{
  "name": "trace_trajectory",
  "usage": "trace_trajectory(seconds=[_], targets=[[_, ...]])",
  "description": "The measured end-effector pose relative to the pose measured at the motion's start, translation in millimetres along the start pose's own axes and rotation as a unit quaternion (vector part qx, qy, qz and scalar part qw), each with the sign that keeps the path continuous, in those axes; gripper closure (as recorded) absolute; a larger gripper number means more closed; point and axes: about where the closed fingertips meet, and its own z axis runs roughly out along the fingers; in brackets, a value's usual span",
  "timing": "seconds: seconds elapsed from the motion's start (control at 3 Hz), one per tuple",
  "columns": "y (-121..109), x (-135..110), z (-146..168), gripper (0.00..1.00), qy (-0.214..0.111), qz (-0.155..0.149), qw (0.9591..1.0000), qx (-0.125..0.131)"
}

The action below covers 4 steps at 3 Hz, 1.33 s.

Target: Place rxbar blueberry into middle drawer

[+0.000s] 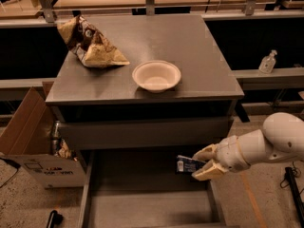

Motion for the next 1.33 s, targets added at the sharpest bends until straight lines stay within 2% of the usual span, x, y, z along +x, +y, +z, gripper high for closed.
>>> trace_trajectory(seconds=[0.33,0.67,1.0,1.33], targets=[[-0.1,6.5,9.3,1.00,0.000,-0.001,1.0000,-0.005],[-8.9,26.8,48.0,1.00,0.022,0.004,0.9997,-0.012],[-13.8,61.7,105.4,1.00,0.039,0.007,0.9988,-0.029],[-11.8,75.7,140.9,1.00,0.047,0.007,0.9981,-0.040]])
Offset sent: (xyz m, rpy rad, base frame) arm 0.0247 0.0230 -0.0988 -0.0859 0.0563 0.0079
